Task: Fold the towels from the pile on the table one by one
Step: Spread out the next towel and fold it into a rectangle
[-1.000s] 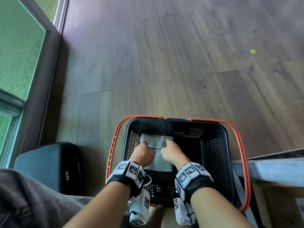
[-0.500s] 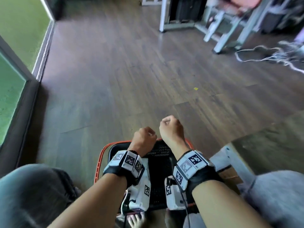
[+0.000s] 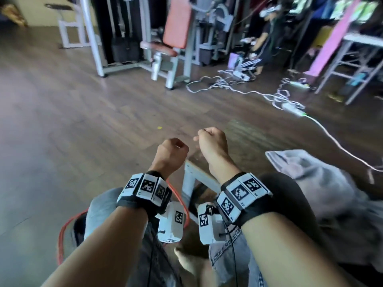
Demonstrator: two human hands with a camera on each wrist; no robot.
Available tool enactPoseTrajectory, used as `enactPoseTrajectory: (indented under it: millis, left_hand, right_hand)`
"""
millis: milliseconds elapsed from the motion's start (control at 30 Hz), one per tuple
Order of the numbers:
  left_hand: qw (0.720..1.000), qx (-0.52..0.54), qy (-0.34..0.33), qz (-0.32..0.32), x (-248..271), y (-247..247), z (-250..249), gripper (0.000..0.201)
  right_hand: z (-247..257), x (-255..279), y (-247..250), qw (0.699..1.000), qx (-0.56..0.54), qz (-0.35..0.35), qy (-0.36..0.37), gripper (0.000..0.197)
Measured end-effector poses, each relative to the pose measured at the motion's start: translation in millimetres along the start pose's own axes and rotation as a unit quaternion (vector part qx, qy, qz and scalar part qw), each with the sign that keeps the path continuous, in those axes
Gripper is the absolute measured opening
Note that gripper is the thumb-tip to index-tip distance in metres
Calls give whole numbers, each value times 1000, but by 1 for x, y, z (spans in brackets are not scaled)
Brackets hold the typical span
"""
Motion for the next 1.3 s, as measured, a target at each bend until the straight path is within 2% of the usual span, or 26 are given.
enactPoseTrajectory:
  millis: [100,300,433,567,667,767,800,900,967,1067,1167,1300]
  left_hand:
    - [997,-8,-35,70,13,-44,-29,10]
    - [977,-63,-94,182,38,-141,-73,10]
    - [958,-66,-133,246,64,-210,-101,10]
    - [921,-101,-203,317,98,-285,-124,18]
    - [885,-155,-250,361,118,-332,-119,42]
    - [872,-212,-281,341,126,-358,-109,61]
    - [872,-227,-284,329,126,-362,-106,59]
    - [883,-221,-291,294,126,-365,-105,28]
    - [894,-196,-290,279,125,-365,-105,17]
    - [903,-162,-292,272,126,-361,-107,17]
    - [914,-113,-296,254,127,-351,-113,15]
    - [927,-30,-293,232,134,-342,-122,12]
  right_hand:
    - [-9,-3,45,999,-23,-37,-17,24]
    - [-54,-22,145,988,-21,-135,-65,12]
    - [-83,-23,218,975,24,-201,-91,23]
    - [-131,-8,283,961,127,-214,-118,14]
    - [-173,1,317,949,208,-209,-112,29]
    - [-212,2,329,943,269,-171,-91,44]
    - [-223,1,329,943,281,-158,-85,43]
    - [-236,-2,322,938,319,-135,-37,40]
    - [-238,-2,317,927,352,-131,-21,41]
    - [-237,-1,315,916,376,-138,-24,32]
    - [-227,-1,315,922,358,-147,-7,21]
    - [-207,-2,327,927,309,-208,34,10]
Point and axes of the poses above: each hand's wrist, its own x-axis away from the middle knuckle, its own y-axis out of the back of the hand, z = x × y, the point moved 8 cm from there along -x, towards the middle knuckle, and after that the axes turned 5 degrees about -z, right-handed, at the moved point
